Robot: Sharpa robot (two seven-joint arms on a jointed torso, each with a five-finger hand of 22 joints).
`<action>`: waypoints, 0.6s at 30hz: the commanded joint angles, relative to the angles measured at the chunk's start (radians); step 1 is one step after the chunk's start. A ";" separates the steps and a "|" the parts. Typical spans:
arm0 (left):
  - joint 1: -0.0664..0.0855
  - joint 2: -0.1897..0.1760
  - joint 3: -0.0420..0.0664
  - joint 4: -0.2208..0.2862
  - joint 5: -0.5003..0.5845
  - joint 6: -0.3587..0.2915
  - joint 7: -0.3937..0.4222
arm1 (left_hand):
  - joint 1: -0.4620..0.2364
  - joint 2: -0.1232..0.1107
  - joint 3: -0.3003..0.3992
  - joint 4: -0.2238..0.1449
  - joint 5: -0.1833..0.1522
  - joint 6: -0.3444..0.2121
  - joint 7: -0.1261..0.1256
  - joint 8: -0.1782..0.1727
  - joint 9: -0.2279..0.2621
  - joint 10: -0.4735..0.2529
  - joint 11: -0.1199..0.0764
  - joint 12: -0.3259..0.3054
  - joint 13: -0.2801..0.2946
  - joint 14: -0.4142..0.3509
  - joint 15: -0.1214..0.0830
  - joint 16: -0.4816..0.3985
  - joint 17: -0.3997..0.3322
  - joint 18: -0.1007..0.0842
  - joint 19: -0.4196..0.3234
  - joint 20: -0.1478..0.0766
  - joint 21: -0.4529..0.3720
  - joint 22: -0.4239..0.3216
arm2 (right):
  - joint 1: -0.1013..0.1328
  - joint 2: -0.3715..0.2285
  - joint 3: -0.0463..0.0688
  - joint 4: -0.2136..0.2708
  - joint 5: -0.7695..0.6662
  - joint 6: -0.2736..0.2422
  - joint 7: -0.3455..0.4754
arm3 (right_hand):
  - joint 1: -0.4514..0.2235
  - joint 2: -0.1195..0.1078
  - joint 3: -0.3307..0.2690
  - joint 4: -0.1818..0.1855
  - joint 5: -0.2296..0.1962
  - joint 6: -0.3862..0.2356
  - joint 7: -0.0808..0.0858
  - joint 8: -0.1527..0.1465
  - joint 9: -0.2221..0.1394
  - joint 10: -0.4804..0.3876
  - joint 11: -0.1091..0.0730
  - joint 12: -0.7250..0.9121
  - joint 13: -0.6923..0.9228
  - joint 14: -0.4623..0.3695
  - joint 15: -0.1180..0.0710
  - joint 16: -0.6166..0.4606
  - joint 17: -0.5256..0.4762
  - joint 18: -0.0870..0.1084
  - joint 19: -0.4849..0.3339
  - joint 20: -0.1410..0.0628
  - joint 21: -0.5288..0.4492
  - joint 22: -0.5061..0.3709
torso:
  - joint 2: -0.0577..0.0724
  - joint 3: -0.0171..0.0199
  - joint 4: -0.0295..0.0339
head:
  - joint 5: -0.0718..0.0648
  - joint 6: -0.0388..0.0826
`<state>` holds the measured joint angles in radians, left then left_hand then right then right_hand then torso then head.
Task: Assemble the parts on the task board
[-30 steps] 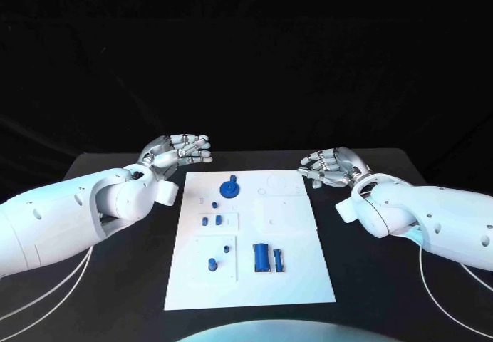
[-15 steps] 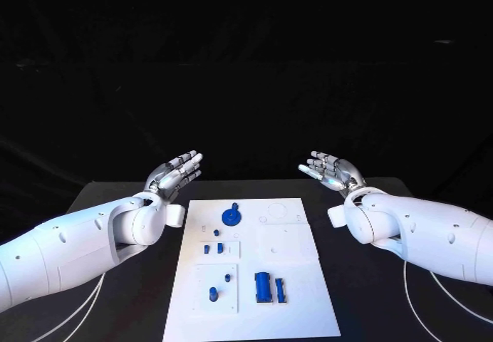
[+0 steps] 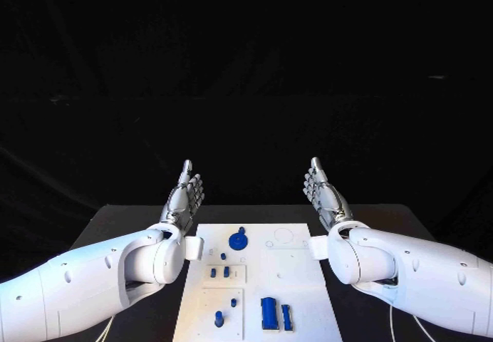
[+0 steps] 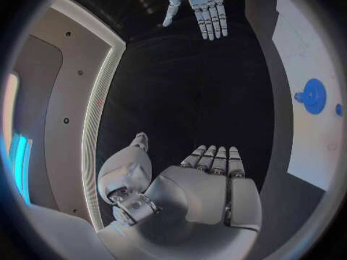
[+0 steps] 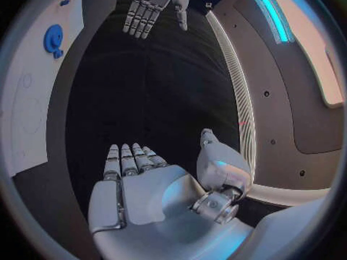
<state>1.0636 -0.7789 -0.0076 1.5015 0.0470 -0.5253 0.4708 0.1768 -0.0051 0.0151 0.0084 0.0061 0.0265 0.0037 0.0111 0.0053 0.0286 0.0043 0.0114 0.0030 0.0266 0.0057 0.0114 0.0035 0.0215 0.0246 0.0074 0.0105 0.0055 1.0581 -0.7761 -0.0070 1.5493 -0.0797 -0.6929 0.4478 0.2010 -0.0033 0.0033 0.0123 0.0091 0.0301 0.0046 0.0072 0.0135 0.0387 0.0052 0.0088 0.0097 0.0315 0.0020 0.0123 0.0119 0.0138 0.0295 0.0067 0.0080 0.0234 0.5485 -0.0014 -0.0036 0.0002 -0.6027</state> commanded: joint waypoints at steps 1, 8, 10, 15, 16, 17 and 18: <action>-0.006 0.000 0.004 0.033 -0.038 -0.181 0.041 | -0.177 0.005 -0.015 -0.008 -0.006 -0.027 -0.004 -0.011 -0.005 -0.029 -0.004 -0.011 -0.003 -0.027 -0.006 -0.011 -0.004 -0.021 -0.025 -0.007 -0.010 -0.006 | -0.007 -0.004 0.006 0.019 0.078 -0.076 0.071 | -0.201 0.003 -0.003 -0.012 -0.009 -0.030 -0.005 -0.007 -0.013 -0.039 -0.005 -0.009 -0.010 -0.032 -0.002 -0.012 -0.012 -0.014 -0.029 -0.007 -0.008 -0.023 | -0.004 0.0014 0.0036 | 0.000 0.003; -0.013 -0.001 0.008 0.068 -0.047 -0.244 0.049 | -0.177 0.005 -0.015 -0.008 -0.006 -0.027 -0.004 -0.011 -0.005 -0.029 -0.004 -0.011 -0.003 -0.027 -0.006 -0.011 -0.004 -0.021 -0.025 -0.007 -0.010 -0.006 | -0.008 -0.004 0.007 0.021 0.080 -0.077 0.072 | -0.201 0.003 -0.003 -0.012 -0.009 -0.030 -0.005 -0.007 -0.013 -0.039 -0.005 -0.009 -0.010 -0.032 -0.002 -0.012 -0.012 -0.014 -0.029 -0.007 -0.008 -0.023 | -0.004 0.0014 0.0036 | 0.000 0.003; -0.014 -0.001 0.008 0.069 -0.047 -0.245 0.049 | -0.177 0.005 -0.015 -0.008 -0.006 -0.027 -0.004 -0.011 -0.005 -0.029 -0.004 -0.011 -0.003 -0.027 -0.006 -0.011 -0.004 -0.021 -0.025 -0.007 -0.010 -0.006 | -0.008 -0.004 0.007 0.021 0.080 -0.077 0.072 | -0.201 0.003 -0.003 -0.012 -0.009 -0.030 -0.005 -0.007 -0.013 -0.039 -0.005 -0.009 -0.010 -0.032 -0.002 -0.012 -0.012 -0.014 -0.029 -0.007 -0.008 -0.023 | -0.004 0.0014 0.0036 | 0.000 0.003; -0.014 -0.001 0.008 0.069 -0.047 -0.245 0.049 | -0.177 0.005 -0.015 -0.008 -0.006 -0.027 -0.004 -0.011 -0.005 -0.029 -0.004 -0.011 -0.003 -0.027 -0.006 -0.011 -0.004 -0.021 -0.025 -0.007 -0.010 -0.006 | -0.008 -0.004 0.007 0.021 0.080 -0.077 0.072 | -0.201 0.003 -0.003 -0.012 -0.009 -0.030 -0.005 -0.007 -0.013 -0.039 -0.005 -0.009 -0.010 -0.032 -0.002 -0.012 -0.012 -0.014 -0.029 -0.007 -0.008 -0.023 | -0.004 0.0014 0.0036 | 0.000 0.003; -0.014 -0.001 0.008 0.069 -0.047 -0.245 0.049 | -0.177 0.005 -0.015 -0.008 -0.006 -0.027 -0.004 -0.011 -0.005 -0.029 -0.004 -0.011 -0.003 -0.027 -0.006 -0.011 -0.004 -0.021 -0.025 -0.007 -0.010 -0.006 | -0.008 -0.004 0.007 0.021 0.080 -0.077 0.072 | -0.201 0.003 -0.003 -0.012 -0.009 -0.030 -0.005 -0.007 -0.013 -0.039 -0.005 -0.009 -0.010 -0.032 -0.002 -0.012 -0.012 -0.014 -0.029 -0.007 -0.008 -0.023 | -0.004 0.0014 0.0036 | 0.000 0.003; -0.014 -0.001 0.008 0.069 -0.047 -0.245 0.049 | -0.177 0.005 -0.015 -0.008 -0.006 -0.027 -0.004 -0.011 -0.005 -0.029 -0.004 -0.011 -0.003 -0.027 -0.006 -0.011 -0.004 -0.021 -0.025 -0.007 -0.010 -0.006 | -0.008 -0.004 0.007 0.021 0.080 -0.077 0.072 | -0.201 0.003 -0.003 -0.012 -0.009 -0.030 -0.005 -0.007 -0.013 -0.039 -0.005 -0.009 -0.010 -0.032 -0.002 -0.012 -0.012 -0.014 -0.029 -0.007 -0.008 -0.023 | -0.004 0.0014 0.0036 | 0.000 0.003; -0.014 -0.001 0.008 0.069 -0.047 -0.245 0.049 | -0.177 0.005 -0.015 -0.008 -0.006 -0.027 -0.004 -0.011 -0.005 -0.029 -0.004 -0.011 -0.003 -0.027 -0.006 -0.011 -0.004 -0.021 -0.025 -0.007 -0.010 -0.006 | -0.008 -0.004 0.007 0.021 0.080 -0.077 0.072 | -0.201 0.003 -0.003 -0.012 -0.009 -0.030 -0.005 -0.007 -0.013 -0.039 -0.005 -0.009 -0.010 -0.032 -0.002 -0.012 -0.012 -0.014 -0.029 -0.007 -0.008 -0.023 | -0.004 0.0014 0.0036 | 0.000 0.003</action>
<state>1.0495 -0.7808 -0.0011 1.5671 0.0156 -0.7466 0.4979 0.0064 0.0008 0.0055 -0.0013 0.0061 0.0053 -0.0002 0.0055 0.0008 0.0037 0.0001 0.0066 0.0008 0.0036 0.0002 0.0035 0.0009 0.0062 0.0053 -0.0017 0.0059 0.0009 1.0504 -0.7801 -0.0006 1.5682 -0.0015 -0.7657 0.4991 0.0054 0.0000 0.0004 0.0039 0.0052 0.0037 -0.0002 0.0035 0.0009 0.0043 -0.0010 0.0050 0.0009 0.0068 -0.0021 0.0067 0.0009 0.0140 0.0065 -0.0018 0.0050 0.0009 0.5443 0.0001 0.0000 0.0000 -0.6000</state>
